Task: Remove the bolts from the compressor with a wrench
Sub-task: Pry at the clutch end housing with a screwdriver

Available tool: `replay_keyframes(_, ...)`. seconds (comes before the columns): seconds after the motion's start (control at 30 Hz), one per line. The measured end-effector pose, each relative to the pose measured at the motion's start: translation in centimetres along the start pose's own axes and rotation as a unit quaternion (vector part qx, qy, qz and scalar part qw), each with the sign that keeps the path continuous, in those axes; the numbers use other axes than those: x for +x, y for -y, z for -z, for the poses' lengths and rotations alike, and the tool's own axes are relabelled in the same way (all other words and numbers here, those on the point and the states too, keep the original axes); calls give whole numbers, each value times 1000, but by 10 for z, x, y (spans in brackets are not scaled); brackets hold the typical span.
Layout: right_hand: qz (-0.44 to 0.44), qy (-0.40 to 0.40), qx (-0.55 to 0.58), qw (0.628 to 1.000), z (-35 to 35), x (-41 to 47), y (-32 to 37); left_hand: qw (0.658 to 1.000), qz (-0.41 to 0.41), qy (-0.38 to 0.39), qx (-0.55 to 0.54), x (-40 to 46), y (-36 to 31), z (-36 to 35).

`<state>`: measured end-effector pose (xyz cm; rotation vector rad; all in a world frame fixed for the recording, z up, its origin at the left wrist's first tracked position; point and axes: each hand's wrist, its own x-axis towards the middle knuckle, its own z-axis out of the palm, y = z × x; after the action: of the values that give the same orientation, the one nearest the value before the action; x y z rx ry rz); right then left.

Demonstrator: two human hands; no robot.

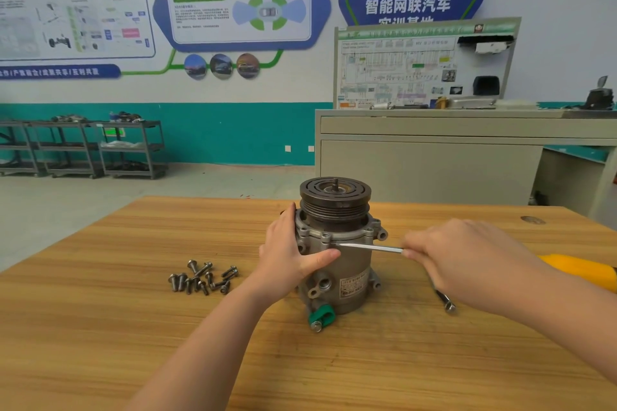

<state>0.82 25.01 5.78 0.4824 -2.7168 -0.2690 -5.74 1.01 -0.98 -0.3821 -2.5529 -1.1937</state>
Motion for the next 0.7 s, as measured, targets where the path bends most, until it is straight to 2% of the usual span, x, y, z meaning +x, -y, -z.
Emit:
replay_keyframes(0.37,3,3,33,999,-6,0,7,1000,-12,-13,-1,0,2,-2)
replay_keyframes(0.6,-24,49,125,991,-5,9,5,999,-16,-29,-15,0,2,-4)
replay_keyframes(0.7,-35,42,172,983,-17,8,8,999,-18,-32,-33,-1,2,-5)
